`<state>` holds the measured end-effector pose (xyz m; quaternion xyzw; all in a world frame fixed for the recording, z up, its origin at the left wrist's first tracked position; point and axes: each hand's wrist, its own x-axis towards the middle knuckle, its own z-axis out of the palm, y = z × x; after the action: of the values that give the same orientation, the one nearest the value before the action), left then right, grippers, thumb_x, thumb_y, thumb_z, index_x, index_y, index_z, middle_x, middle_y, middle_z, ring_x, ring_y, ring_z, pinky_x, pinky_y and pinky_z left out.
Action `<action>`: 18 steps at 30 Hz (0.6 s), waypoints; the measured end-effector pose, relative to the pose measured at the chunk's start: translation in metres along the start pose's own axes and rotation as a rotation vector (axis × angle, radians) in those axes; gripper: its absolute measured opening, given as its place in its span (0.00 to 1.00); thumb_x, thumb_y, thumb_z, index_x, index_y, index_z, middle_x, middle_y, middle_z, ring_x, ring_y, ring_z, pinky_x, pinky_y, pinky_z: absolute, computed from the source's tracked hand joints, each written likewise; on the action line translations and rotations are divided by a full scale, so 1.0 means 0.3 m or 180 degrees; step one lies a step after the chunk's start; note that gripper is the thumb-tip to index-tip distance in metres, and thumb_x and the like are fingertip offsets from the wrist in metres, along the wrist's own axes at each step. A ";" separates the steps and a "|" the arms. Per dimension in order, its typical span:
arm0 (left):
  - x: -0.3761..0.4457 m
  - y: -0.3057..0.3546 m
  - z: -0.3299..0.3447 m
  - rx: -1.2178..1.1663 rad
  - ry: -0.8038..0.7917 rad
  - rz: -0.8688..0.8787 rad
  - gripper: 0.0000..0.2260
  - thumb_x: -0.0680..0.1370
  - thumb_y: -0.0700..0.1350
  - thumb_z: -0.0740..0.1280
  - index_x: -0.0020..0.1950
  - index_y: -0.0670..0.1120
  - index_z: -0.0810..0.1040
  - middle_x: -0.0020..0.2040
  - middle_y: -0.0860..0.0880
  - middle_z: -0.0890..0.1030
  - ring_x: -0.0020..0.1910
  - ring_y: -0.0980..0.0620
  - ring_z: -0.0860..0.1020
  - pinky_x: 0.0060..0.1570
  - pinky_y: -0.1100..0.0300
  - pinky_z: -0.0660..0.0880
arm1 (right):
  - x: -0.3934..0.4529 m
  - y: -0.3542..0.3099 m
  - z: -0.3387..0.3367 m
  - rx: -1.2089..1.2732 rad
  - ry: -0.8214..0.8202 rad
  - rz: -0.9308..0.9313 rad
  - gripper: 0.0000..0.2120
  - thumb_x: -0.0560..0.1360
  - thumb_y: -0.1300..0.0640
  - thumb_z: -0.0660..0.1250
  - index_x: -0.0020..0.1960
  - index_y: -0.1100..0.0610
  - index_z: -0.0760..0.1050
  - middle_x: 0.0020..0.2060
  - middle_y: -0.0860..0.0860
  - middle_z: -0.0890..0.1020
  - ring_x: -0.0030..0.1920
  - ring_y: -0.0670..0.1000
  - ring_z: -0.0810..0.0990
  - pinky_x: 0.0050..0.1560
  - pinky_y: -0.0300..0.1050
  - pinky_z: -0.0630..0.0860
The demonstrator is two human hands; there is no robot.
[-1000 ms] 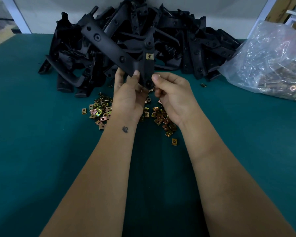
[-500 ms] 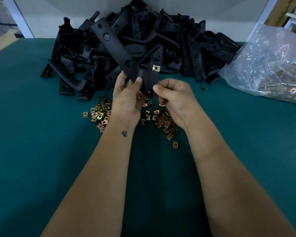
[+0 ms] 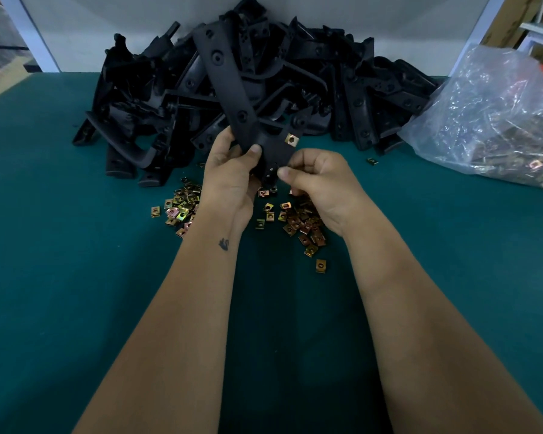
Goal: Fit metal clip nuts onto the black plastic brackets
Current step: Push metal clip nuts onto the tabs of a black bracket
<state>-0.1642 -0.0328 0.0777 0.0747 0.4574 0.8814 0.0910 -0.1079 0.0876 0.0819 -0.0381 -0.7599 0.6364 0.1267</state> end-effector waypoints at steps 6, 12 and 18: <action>-0.005 0.002 0.010 -0.0393 0.0063 0.0080 0.18 0.81 0.28 0.57 0.63 0.45 0.75 0.51 0.48 0.82 0.52 0.51 0.79 0.59 0.53 0.77 | 0.001 -0.008 0.032 0.0506 0.0056 -0.0002 0.12 0.76 0.67 0.68 0.36 0.55 0.74 0.28 0.44 0.75 0.30 0.42 0.70 0.35 0.34 0.69; -0.006 0.003 0.011 -0.0613 0.0067 0.0033 0.18 0.81 0.29 0.58 0.66 0.45 0.74 0.49 0.49 0.83 0.48 0.53 0.81 0.50 0.59 0.79 | -0.003 -0.022 0.054 0.0912 0.0053 0.0018 0.12 0.77 0.68 0.65 0.37 0.57 0.72 0.31 0.48 0.72 0.32 0.44 0.68 0.36 0.35 0.68; -0.004 -0.002 0.010 -0.0744 0.0019 -0.0037 0.17 0.82 0.31 0.58 0.68 0.46 0.73 0.51 0.48 0.83 0.50 0.52 0.81 0.54 0.55 0.78 | -0.003 -0.023 0.066 0.1250 0.0094 0.0015 0.10 0.78 0.68 0.64 0.39 0.58 0.72 0.33 0.49 0.73 0.32 0.44 0.68 0.36 0.34 0.68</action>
<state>-0.1622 -0.0303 0.0788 0.0583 0.3522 0.9284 0.1029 -0.1111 0.0673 0.0856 -0.0237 -0.6191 0.7721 0.1414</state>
